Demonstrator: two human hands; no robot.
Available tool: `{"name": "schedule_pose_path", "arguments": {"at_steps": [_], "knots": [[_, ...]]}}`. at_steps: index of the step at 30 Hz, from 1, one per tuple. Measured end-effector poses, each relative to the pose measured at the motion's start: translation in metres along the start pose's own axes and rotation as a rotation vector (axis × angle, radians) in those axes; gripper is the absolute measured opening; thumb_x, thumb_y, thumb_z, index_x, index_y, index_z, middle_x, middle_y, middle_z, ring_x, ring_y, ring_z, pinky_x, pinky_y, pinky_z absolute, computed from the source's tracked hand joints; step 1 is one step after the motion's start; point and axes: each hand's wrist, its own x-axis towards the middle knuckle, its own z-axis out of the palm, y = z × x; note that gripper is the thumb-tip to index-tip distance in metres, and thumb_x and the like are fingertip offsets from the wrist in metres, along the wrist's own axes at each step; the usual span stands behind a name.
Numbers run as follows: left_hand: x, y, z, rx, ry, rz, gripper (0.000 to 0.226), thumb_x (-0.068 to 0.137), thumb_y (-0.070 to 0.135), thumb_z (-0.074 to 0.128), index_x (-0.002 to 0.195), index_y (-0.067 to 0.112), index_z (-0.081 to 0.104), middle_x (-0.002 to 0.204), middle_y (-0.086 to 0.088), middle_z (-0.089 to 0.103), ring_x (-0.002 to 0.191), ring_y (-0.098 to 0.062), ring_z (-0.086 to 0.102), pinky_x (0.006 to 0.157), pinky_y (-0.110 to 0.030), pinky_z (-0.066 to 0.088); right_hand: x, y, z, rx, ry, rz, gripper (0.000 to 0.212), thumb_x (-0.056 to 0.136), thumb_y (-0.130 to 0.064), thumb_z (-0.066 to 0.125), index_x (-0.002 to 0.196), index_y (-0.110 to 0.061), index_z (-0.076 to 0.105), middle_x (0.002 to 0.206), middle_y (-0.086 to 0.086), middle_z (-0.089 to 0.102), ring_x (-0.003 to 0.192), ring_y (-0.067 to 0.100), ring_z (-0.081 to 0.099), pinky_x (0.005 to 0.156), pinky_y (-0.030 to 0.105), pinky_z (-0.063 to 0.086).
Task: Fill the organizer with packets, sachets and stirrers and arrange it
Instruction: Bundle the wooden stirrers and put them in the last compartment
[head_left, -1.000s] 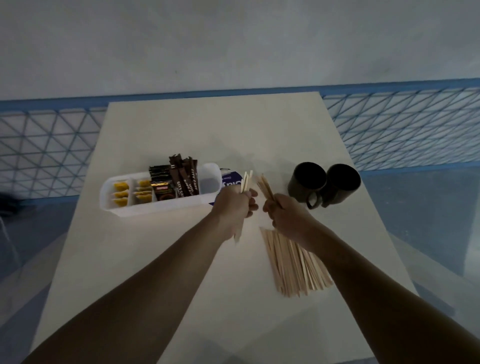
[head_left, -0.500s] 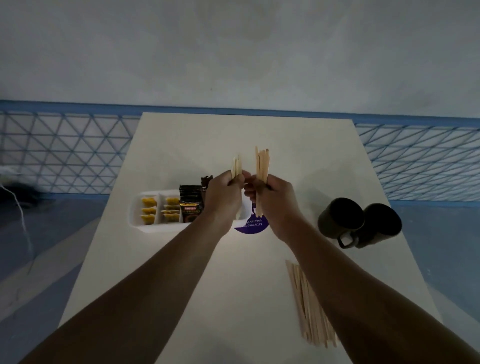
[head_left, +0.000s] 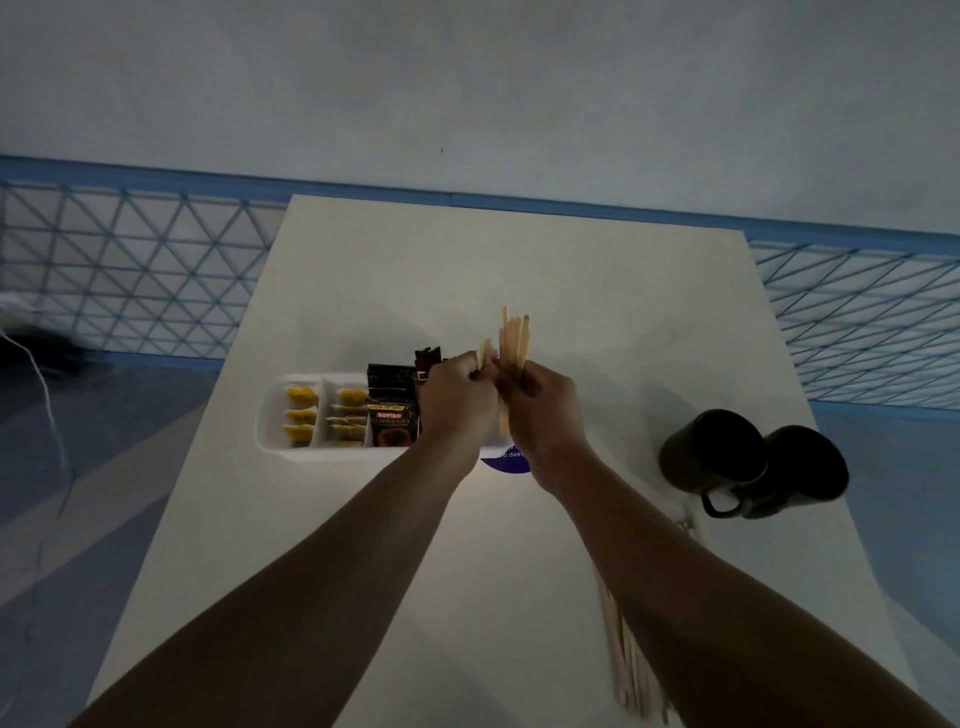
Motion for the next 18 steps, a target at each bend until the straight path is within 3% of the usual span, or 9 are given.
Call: {"name": "schedule_pose_path", "arguments": {"at_steps": [3, 6, 9, 13, 16, 18], "knots": [[0.002, 0.0, 0.002, 0.018, 0.015, -0.027, 0.021, 0.097, 0.016, 0.055, 0.104, 0.019, 0.074, 0.09, 0.002, 0.072, 0.086, -0.012, 0.066, 0.071, -0.024, 0.052, 0.003, 0.0, 0.003, -0.128, 0.007, 0.01, 0.019, 0.095, -0.022, 0.057, 0.086, -0.018, 0.074, 0.076, 0.003, 0.073, 0.08, 0.028, 0.071, 0.076, 0.045, 0.059], [0.003, 0.0, 0.002, -0.029, 0.013, -0.05, 0.025, 0.093, 0.011, 0.056, 0.104, 0.023, 0.075, 0.099, 0.003, 0.074, 0.096, -0.012, 0.067, 0.086, -0.03, 0.055, 0.003, -0.003, 0.005, -0.195, 0.004, -0.012, 0.023, 0.092, -0.015, 0.054, 0.096, -0.023, 0.075, 0.083, -0.006, 0.075, 0.082, 0.015, 0.071, 0.079, 0.039, 0.061], [0.002, 0.001, 0.001, -0.051, 0.008, -0.045, 0.023, 0.093, 0.009, 0.057, 0.099, 0.024, 0.074, 0.095, 0.005, 0.073, 0.095, -0.013, 0.068, 0.088, -0.033, 0.056, 0.0, -0.007, 0.004, -0.228, 0.017, -0.05, 0.031, 0.09, -0.012, 0.054, 0.108, -0.026, 0.075, 0.094, -0.008, 0.076, 0.09, 0.011, 0.07, 0.082, 0.031, 0.059], [-0.003, 0.007, -0.002, -0.034, 0.02, 0.001, 0.029, 0.095, 0.012, 0.057, 0.12, 0.018, 0.068, 0.108, 0.003, 0.072, 0.101, -0.013, 0.066, 0.089, -0.03, 0.055, -0.006, -0.016, -0.007, -0.249, 0.019, -0.086, 0.037, 0.092, -0.006, 0.051, 0.121, -0.02, 0.07, 0.1, -0.01, 0.07, 0.092, 0.008, 0.063, 0.068, 0.007, 0.041], [-0.007, 0.011, -0.006, 0.005, 0.034, 0.057, 0.03, 0.094, 0.018, 0.061, 0.123, 0.017, 0.066, 0.104, 0.01, 0.068, 0.088, -0.005, 0.063, 0.071, -0.018, 0.05, -0.009, -0.019, -0.015, -0.264, 0.021, -0.101, 0.046, 0.091, -0.003, 0.047, 0.131, -0.017, 0.064, 0.12, -0.003, 0.07, 0.108, 0.014, 0.062, 0.082, 0.016, 0.039], [-0.009, 0.012, -0.008, 0.028, 0.047, 0.077, 0.034, 0.094, 0.023, 0.063, 0.127, 0.015, 0.064, 0.111, 0.006, 0.068, 0.092, -0.008, 0.062, 0.074, -0.019, 0.049, -0.011, -0.018, -0.02, -0.267, 0.026, -0.096, 0.047, 0.091, -0.002, 0.048, 0.134, -0.016, 0.062, 0.129, 0.0, 0.067, 0.118, 0.017, 0.061, 0.089, 0.022, 0.042]]}}
